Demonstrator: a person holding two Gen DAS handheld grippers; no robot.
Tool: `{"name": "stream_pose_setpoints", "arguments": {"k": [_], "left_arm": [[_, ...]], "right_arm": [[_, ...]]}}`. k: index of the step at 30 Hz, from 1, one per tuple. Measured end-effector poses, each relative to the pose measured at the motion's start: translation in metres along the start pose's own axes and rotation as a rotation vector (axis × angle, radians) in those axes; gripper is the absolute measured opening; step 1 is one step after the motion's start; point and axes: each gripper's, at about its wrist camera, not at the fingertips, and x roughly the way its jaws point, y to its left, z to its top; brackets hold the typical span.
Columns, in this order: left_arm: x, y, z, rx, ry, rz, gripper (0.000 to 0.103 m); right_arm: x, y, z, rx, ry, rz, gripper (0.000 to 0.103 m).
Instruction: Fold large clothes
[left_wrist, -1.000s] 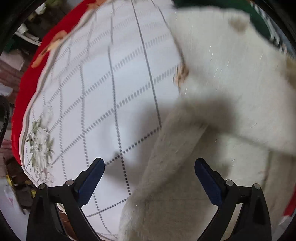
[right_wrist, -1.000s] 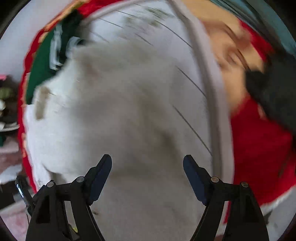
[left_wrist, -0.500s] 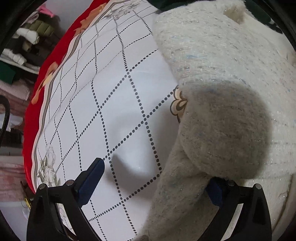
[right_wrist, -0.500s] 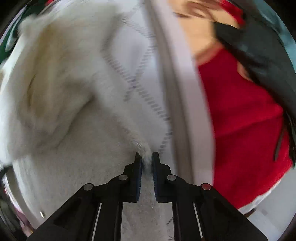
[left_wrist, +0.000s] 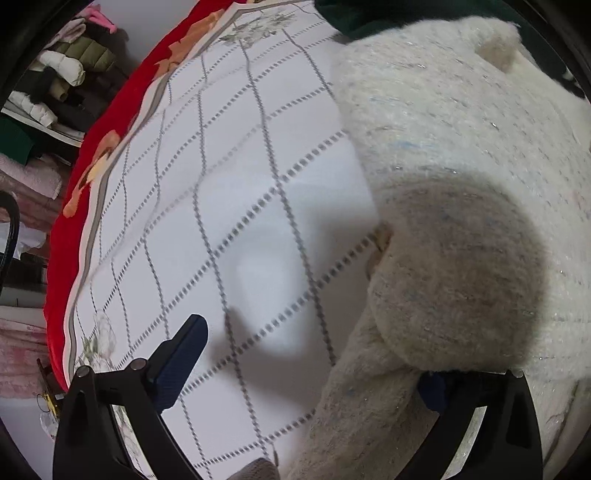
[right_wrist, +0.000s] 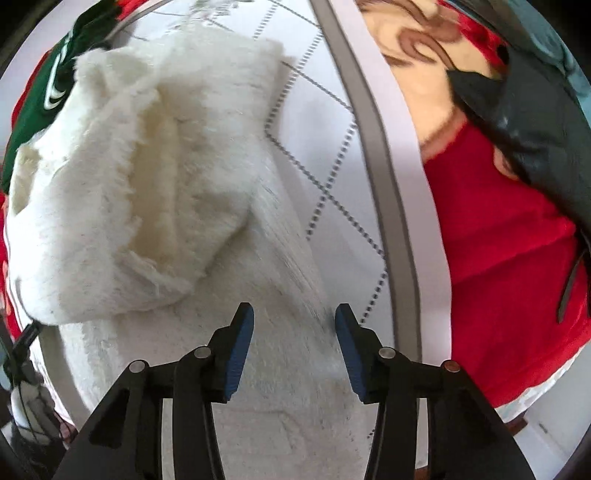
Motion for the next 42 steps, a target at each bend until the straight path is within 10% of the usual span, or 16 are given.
{"name": "stream_pose_setpoints", "arguments": {"k": [9,11,16,20,23,28,33,36,39,42], "left_arm": [[0.001,0.007,0.007,0.049,-0.031,0.043,0.103],[0.0,0.007,0.005,0.051,-0.031,0.041,0.103],[-0.012,0.015,0.002,0.035,-0.002,0.0,0.103],[-0.056,0.015,-0.025,0.041,-0.024,-0.079,0.103],[-0.083,0.001,-0.057,0.061,-0.001,-0.152,0.103],[-0.078,-0.038,-0.107,0.108,0.1,-0.208,0.103],[-0.064,-0.059,-0.132,0.143,0.149,-0.191,0.103],[-0.066,-0.061,-0.135,0.144,0.147,-0.204,0.103],[-0.075,-0.059,-0.129,0.151,0.116,-0.203,0.103],[-0.08,-0.063,-0.117,0.162,0.073,-0.181,0.103]], "right_arm": [[0.025,0.03,-0.04,-0.159,0.135,-0.062,0.047],[0.043,0.031,-0.053,-0.22,0.146,-0.164,0.016],[0.035,0.006,-0.053,-0.17,0.117,-0.258,0.014],[0.006,0.001,-0.058,-0.073,0.121,-0.09,0.018],[-0.014,0.006,-0.07,-0.022,0.132,0.094,0.061],[0.021,0.053,-0.099,-0.098,0.272,0.197,0.062],[0.033,0.07,-0.118,-0.319,0.198,-0.113,0.011],[0.026,0.047,-0.114,-0.303,0.217,-0.117,0.012],[0.004,0.043,-0.084,-0.209,0.215,0.009,0.02],[-0.033,0.026,-0.043,-0.139,0.046,-0.008,0.061]]}}
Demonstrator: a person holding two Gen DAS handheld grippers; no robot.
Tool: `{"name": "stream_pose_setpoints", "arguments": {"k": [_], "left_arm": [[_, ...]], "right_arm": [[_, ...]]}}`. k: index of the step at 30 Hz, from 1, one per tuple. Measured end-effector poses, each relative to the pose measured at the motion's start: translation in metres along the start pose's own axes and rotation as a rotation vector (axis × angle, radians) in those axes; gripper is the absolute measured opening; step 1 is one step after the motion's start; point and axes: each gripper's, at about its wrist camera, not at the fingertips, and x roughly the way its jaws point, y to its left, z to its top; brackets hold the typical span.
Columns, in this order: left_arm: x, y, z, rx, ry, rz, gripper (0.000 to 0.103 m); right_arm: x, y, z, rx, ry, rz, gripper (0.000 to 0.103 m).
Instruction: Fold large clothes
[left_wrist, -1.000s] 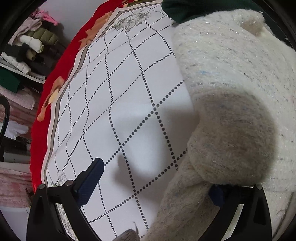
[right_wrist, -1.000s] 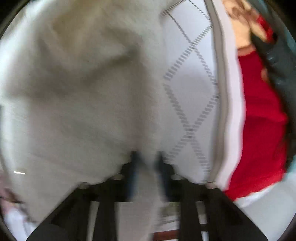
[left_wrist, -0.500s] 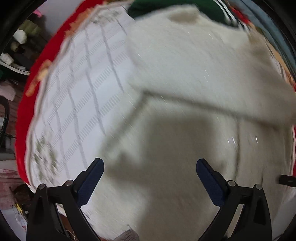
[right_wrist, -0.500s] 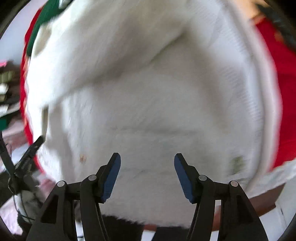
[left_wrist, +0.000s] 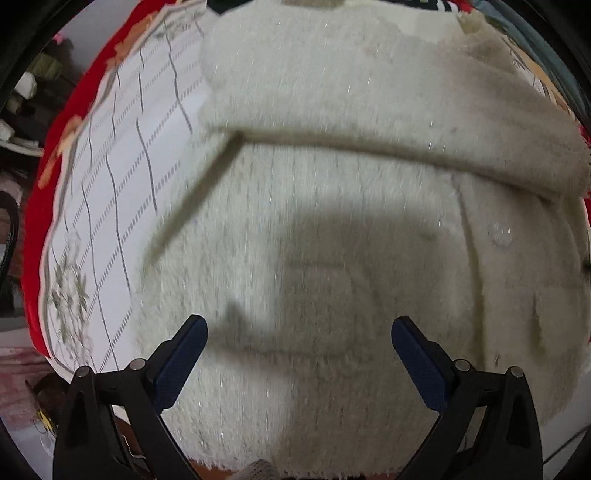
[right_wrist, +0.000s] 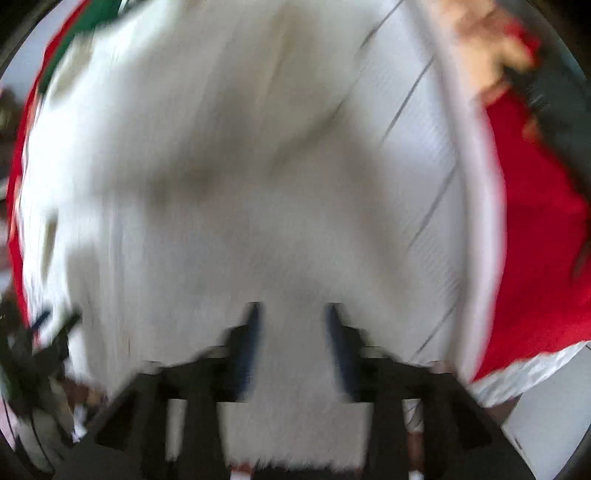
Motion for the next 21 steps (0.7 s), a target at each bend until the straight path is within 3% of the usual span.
{"name": "stream_pose_setpoints", "arguments": {"k": [2,5,6,7,10,11,12,14,16,20,21], "left_arm": [[0.007,-0.006,0.009,0.0,-0.009,0.025,0.103],[0.025,-0.011,0.02,0.002,-0.001,0.089,0.103],[0.032,-0.011,0.023,-0.009,0.013,0.091,0.103],[0.037,-0.008,0.023,-0.027,0.027,0.079,0.103],[0.035,0.003,0.025,-0.068,0.041,0.036,0.103],[0.029,0.006,0.028,-0.07,0.023,0.039,0.103],[0.021,0.01,0.03,-0.073,0.004,0.038,0.103],[0.003,0.026,0.04,-0.115,-0.049,0.017,0.103],[-0.003,0.045,0.055,-0.147,-0.083,0.043,0.103],[0.027,0.068,0.091,-0.131,-0.073,0.137,0.102],[0.04,0.07,0.101,-0.108,-0.056,0.152,0.102]], "right_arm": [[-0.009,-0.015,0.031,0.027,-0.092,-0.066,0.066],[0.007,-0.025,0.068,0.02,-0.106,-0.081,0.063],[0.011,-0.027,0.075,0.014,-0.113,-0.096,0.036],[0.018,-0.04,0.085,0.06,-0.13,-0.092,0.016],[0.045,-0.097,0.088,0.367,-0.061,0.086,0.016],[0.045,-0.096,0.092,0.38,-0.053,0.097,0.017],[0.041,-0.096,0.098,0.363,-0.046,0.096,0.017],[0.029,-0.091,0.106,0.302,-0.054,0.11,0.027],[0.025,-0.084,0.107,0.238,-0.044,0.123,0.055],[0.038,-0.07,0.119,0.199,-0.04,0.097,0.06],[0.045,-0.079,0.106,0.2,-0.042,0.094,0.06]]}}
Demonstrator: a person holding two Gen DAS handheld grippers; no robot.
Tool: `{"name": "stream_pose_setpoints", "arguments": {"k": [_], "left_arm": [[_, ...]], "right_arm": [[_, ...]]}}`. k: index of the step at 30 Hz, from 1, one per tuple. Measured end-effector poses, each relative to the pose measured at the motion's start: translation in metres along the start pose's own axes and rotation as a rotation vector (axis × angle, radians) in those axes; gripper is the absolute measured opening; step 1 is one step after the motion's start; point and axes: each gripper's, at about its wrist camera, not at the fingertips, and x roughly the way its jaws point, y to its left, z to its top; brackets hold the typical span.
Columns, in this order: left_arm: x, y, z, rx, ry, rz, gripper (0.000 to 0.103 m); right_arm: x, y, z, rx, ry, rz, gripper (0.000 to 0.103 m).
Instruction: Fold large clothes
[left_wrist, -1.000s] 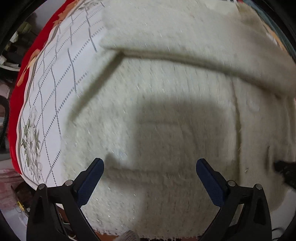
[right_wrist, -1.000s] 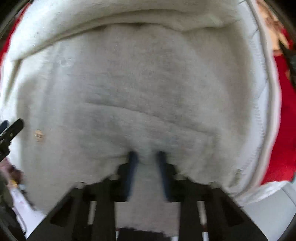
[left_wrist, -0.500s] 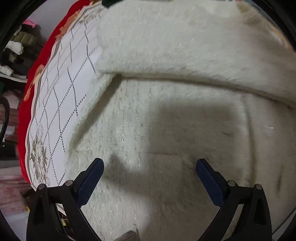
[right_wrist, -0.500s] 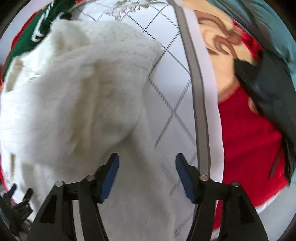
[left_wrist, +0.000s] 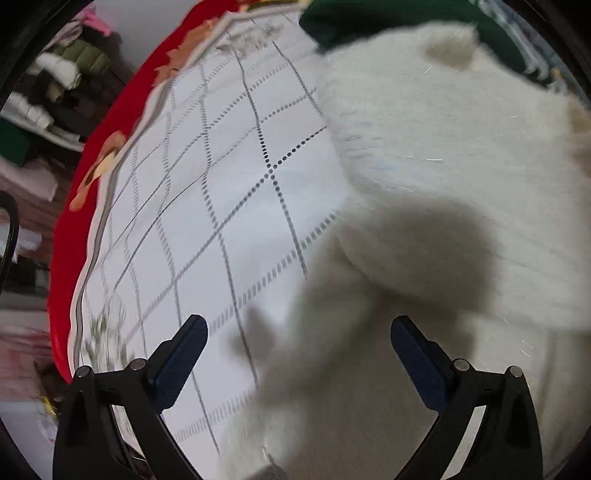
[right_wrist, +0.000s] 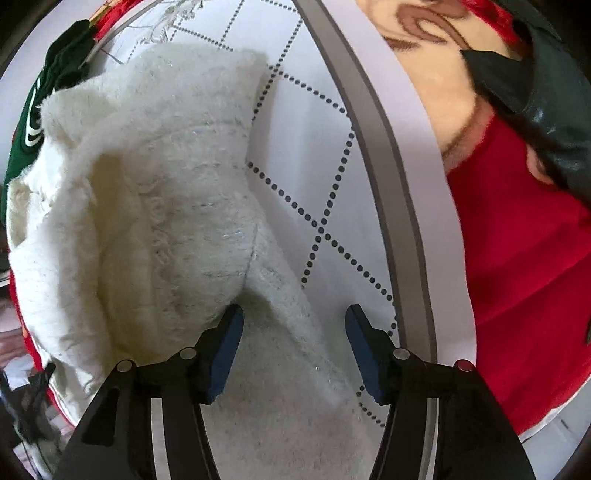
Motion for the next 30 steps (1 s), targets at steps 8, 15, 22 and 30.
{"name": "stream_pose_setpoints", "arguments": {"k": [8,15,22,30], "left_arm": [[0.02,0.015,0.023,0.016,-0.074,-0.011,0.07],[0.019,0.022,0.015,-0.063,-0.079,-0.104,0.035],[0.022,0.064,-0.008,-0.106,-0.033,-0.053,0.037],[0.019,0.084,-0.03,-0.101,-0.003,-0.027,0.039]], "right_arm": [[0.007,0.048,0.009,-0.111,-0.031,-0.056,0.038],[-0.005,0.09,0.007,-0.135,-0.019,-0.035,0.012],[-0.043,0.114,-0.002,-0.159,0.033,0.083,0.01],[-0.013,0.11,0.004,-0.061,0.067,0.017,0.009]]}}
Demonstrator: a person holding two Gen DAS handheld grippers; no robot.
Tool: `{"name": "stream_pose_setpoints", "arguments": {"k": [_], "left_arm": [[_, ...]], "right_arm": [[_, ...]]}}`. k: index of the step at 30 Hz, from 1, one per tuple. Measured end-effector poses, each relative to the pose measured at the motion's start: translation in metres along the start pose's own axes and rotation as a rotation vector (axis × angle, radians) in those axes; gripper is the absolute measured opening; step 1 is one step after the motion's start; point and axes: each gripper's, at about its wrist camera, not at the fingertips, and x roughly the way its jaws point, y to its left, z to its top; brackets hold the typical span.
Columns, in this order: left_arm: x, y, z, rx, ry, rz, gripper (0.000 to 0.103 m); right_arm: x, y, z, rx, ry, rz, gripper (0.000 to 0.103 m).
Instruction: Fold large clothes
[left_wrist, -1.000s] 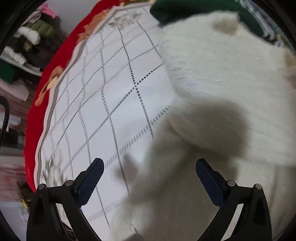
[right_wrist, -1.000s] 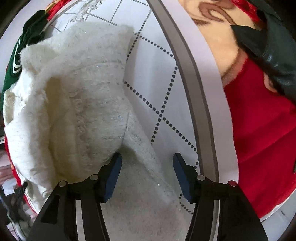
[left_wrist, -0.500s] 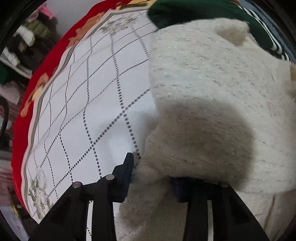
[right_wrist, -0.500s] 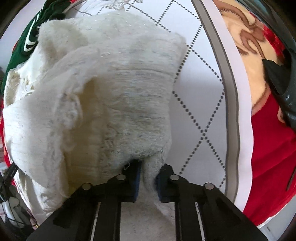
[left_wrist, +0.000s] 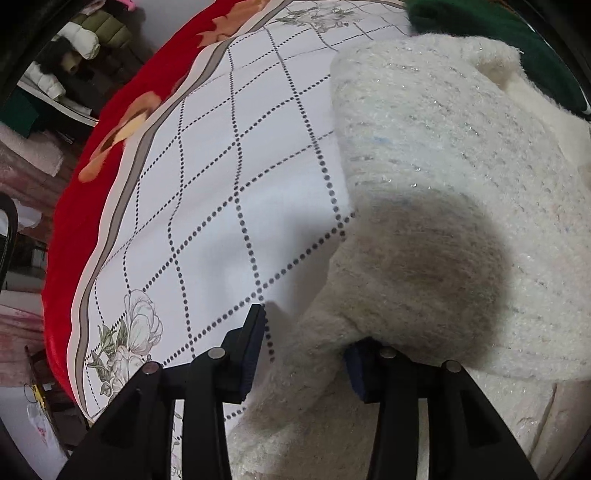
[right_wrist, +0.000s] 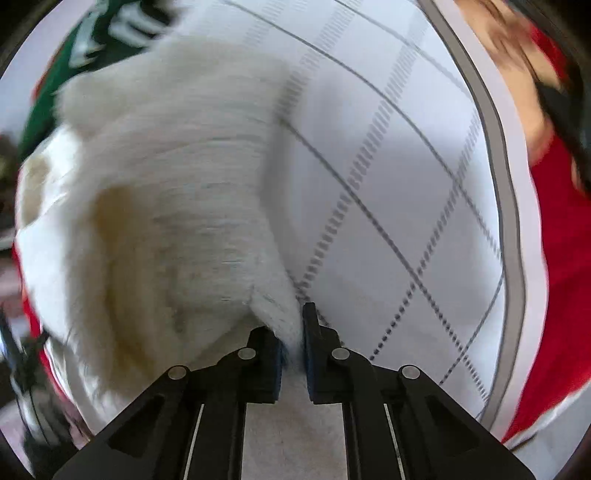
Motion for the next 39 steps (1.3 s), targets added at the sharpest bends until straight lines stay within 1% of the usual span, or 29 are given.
{"name": "stream_pose_setpoints", "arguments": {"k": [2,3,4,6,7,8,9,10,12,14,15,17,19,21,22,23,24,25,26,27,29,30,31,32,33,34,36,38,39], "left_arm": [[-0.008,-0.005,-0.001,0.007,-0.003,-0.003,0.039],[-0.013,-0.006,0.0,0.005,-0.007,-0.013,0.039],[-0.024,-0.008,-0.001,-0.005,-0.023,-0.035,0.042],[-0.041,-0.01,-0.003,-0.018,-0.043,-0.059,0.063],[-0.05,-0.011,-0.007,-0.025,-0.053,-0.066,0.08],[-0.058,-0.012,-0.01,-0.029,-0.061,-0.079,0.091],[-0.063,-0.013,-0.011,-0.034,-0.067,-0.093,0.092],[-0.071,-0.014,-0.016,-0.043,-0.071,-0.109,0.092],[-0.078,-0.019,-0.021,-0.042,-0.069,-0.118,0.092],[-0.079,-0.023,-0.028,-0.02,-0.07,-0.104,0.092],[-0.079,-0.028,-0.034,-0.007,-0.063,-0.096,0.092],[-0.073,-0.028,-0.041,0.025,-0.04,-0.103,0.092],[-0.072,-0.032,-0.056,0.057,-0.022,-0.106,0.092],[-0.064,-0.033,-0.071,0.098,0.004,-0.099,0.092],[-0.06,-0.037,-0.082,0.122,0.024,-0.097,0.092],[-0.055,-0.04,-0.092,0.144,0.047,-0.1,0.092],[-0.052,-0.041,-0.099,0.158,0.062,-0.101,0.092],[-0.047,-0.044,-0.108,0.179,0.079,-0.097,0.092],[-0.042,-0.047,-0.118,0.202,0.098,-0.092,0.092],[-0.037,-0.049,-0.127,0.226,0.109,-0.093,0.092],[-0.037,-0.049,-0.133,0.243,0.094,-0.095,0.092],[-0.037,-0.048,-0.133,0.244,0.09,-0.102,0.092],[-0.035,-0.046,-0.131,0.241,0.094,-0.111,0.092],[-0.034,-0.045,-0.131,0.238,0.1,-0.116,0.093],[-0.032,-0.043,-0.129,0.232,0.108,-0.123,0.094],[-0.031,-0.041,-0.128,0.225,0.112,-0.13,0.094],[-0.03,-0.036,-0.124,0.217,0.117,-0.135,0.094],[-0.035,-0.03,-0.12,0.21,0.115,-0.137,0.094],[-0.041,-0.024,-0.118,0.205,0.111,-0.141,0.094]], "right_arm": [[0.004,0.002,0.011,0.019,0.026,-0.015,0.011],[0.003,0.006,0.013,0.021,0.037,-0.024,0.016],[-0.004,0.011,0.017,0.03,0.047,-0.028,0.02],[-0.032,0.021,0.025,0.029,0.029,-0.019,0.022],[-0.046,0.026,0.026,0.024,0.012,-0.03,0.034],[-0.06,0.028,0.025,0.022,-0.007,-0.034,0.041],[-0.08,0.022,0.024,0.024,-0.024,-0.028,0.053],[-0.097,0.024,0.022,0.028,-0.049,-0.009,0.057],[-0.115,0.03,0.016,0.026,-0.068,0.055,0.057],[-0.121,0.038,0.015,0.009,-0.05,0.14,0.057],[-0.088,0.042,-0.021,0.0,-0.028,0.16,0.057],[-0.063,0.066,-0.055,-0.04,0.09,0.187,0.057],[-0.039,0.084,-0.082,-0.089,0.161,0.192,0.057],[-0.001,0.107,-0.118,-0.167,0.244,0.179,0.057],[0.02,0.124,-0.14,-0.233,0.29,0.148,0.057],[0.035,0.135,-0.151,-0.263,0.304,0.121,0.056],[0.052,0.143,-0.165,-0.296,0.31,0.069,0.056],[0.069,0.15,-0.175,-0.334,0.286,-0.012,0.055],[0.081,0.156,-0.179,-0.365,0.242,-0.068,0.055],[0.084,0.159,-0.179,-0.362,0.218,-0.089,0.055],[0.083,0.168,-0.178,-0.324,0.178,-0.134,0.055],[0.082,0.17,-0.178,-0.311,0.162,-0.131,0.053],[0.075,0.171,-0.176,-0.282,0.137,-0.113,0.046],[0.068,0.172,-0.172,-0.254,0.112,-0.087,0.043],[0.065,0.175,-0.173,-0.237,0.091,-0.069,0.037],[0.057,0.174,-0.167,-0.227,0.064,-0.053,0.036],[0.056,0.169,-0.158,-0.218,0.084,-0.039,0.036],[0.058,0.17,-0.15,-0.26,0.155,-0.037,0.037],[0.054,0.167,-0.145,-0.251,0.179,-0.017,0.037]]}}
